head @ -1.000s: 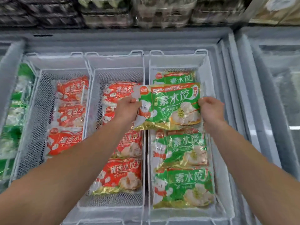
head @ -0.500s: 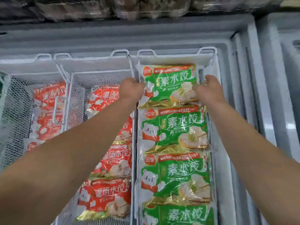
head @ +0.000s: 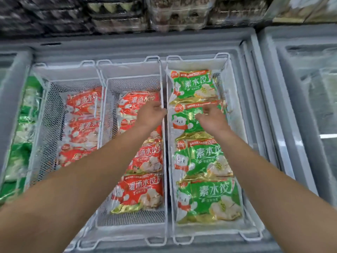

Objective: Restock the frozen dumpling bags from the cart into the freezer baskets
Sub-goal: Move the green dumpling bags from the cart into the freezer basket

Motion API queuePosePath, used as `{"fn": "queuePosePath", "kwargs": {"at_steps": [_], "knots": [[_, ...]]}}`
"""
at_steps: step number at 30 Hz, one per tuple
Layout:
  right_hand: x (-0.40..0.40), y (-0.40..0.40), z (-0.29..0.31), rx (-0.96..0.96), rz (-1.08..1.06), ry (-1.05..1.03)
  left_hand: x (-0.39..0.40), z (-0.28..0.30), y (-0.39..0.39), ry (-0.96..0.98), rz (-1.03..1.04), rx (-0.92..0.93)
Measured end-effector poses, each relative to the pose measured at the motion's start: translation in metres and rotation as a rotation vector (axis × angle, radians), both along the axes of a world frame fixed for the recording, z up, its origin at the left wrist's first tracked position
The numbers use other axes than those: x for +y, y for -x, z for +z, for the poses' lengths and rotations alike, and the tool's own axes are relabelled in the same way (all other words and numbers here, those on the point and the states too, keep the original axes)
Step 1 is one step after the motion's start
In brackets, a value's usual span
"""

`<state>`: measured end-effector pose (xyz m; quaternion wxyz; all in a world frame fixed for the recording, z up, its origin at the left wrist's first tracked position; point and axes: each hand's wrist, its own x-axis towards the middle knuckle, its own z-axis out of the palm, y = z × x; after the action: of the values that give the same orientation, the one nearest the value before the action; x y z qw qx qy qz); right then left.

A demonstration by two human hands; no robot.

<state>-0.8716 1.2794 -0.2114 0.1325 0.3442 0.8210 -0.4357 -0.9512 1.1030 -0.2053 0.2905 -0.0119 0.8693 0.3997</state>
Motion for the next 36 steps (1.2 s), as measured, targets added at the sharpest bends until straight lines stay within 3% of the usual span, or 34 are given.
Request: {"fn": "queuePosePath", "kwargs": {"at_steps": [7,19,36], "knots": [[-0.092,-0.122,0.032,0.011,-0.036,-0.043,-0.081,0.027,-0.107,-0.073,-0.122,-0.018],[-0.223,-0.321,0.050,0.022,-0.306,-0.119,-0.190,0.028,-0.255,-0.181,-0.378,-0.033],[-0.278,-0.617,0.024,-0.106,-0.803,-0.037,-0.165,0.017,-0.479,-0.071,-0.869,-0.003]]}}
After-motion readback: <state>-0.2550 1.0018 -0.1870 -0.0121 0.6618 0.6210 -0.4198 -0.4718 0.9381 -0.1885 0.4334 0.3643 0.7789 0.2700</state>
